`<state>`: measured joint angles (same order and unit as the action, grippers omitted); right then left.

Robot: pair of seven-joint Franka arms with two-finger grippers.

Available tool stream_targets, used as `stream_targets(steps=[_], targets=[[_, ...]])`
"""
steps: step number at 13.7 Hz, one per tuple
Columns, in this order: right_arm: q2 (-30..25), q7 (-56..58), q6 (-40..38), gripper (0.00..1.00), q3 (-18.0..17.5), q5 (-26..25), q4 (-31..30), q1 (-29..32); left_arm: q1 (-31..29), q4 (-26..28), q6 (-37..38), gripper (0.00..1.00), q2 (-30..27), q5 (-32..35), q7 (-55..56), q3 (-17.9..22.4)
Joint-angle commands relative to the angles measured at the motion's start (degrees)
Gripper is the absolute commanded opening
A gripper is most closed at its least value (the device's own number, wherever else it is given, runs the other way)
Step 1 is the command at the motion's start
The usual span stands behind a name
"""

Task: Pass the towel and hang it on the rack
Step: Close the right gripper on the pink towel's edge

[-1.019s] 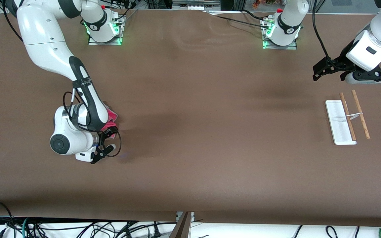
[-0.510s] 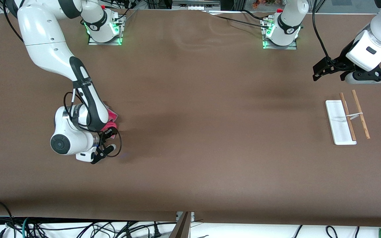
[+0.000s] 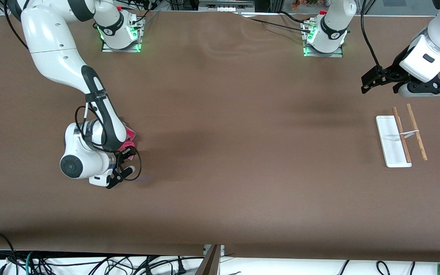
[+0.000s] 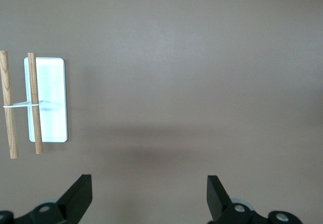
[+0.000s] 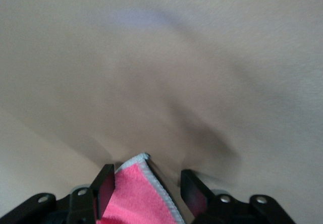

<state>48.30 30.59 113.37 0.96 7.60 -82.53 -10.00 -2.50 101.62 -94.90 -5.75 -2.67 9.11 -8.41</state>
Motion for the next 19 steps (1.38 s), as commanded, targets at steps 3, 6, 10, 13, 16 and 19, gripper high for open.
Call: stream_targets(steps=[3, 6, 10, 13, 16, 19], targets=[[0.0, 0.5, -0.4, 0.34, -0.3, 1.5, -1.4, -0.9, -0.5, 0.0, 0.5, 1.0, -0.8, -0.9, 0.3, -0.4], [-0.7, 0.9, -0.4, 0.15, -0.3, 1.5, -0.8, -0.9, -0.5, 0.1, 0.5, 1.0, -0.8, -0.9, 0.3, -0.5], [-1.5, 0.8, -7.0, 0.0, -0.9, 2.0, 2.8, -0.8, -0.4, 0.0, 0.7, 1.0, -0.7, -0.9, 0.3, -0.5], [-3.7, 0.8, -10.1, 0.0, -1.0, 3.0, 5.2, -0.9, -0.4, 0.0, 0.6, 1.0, -0.5, -0.9, 0.4, -0.5], [-4.1, 0.4, -21.3, 0.0, -2.4, 2.8, 16.2, -1.7, -0.3, 0.0, 0.5, 1.0, -0.4, -0.9, 0.3, -0.5], [-5.1, 0.6, -27.0, 0.0, -3.0, 2.9, 23.3, -3.3, -0.3, 0.0, 0.5, 1.0, -0.4, -0.9, 0.3, -0.5]])
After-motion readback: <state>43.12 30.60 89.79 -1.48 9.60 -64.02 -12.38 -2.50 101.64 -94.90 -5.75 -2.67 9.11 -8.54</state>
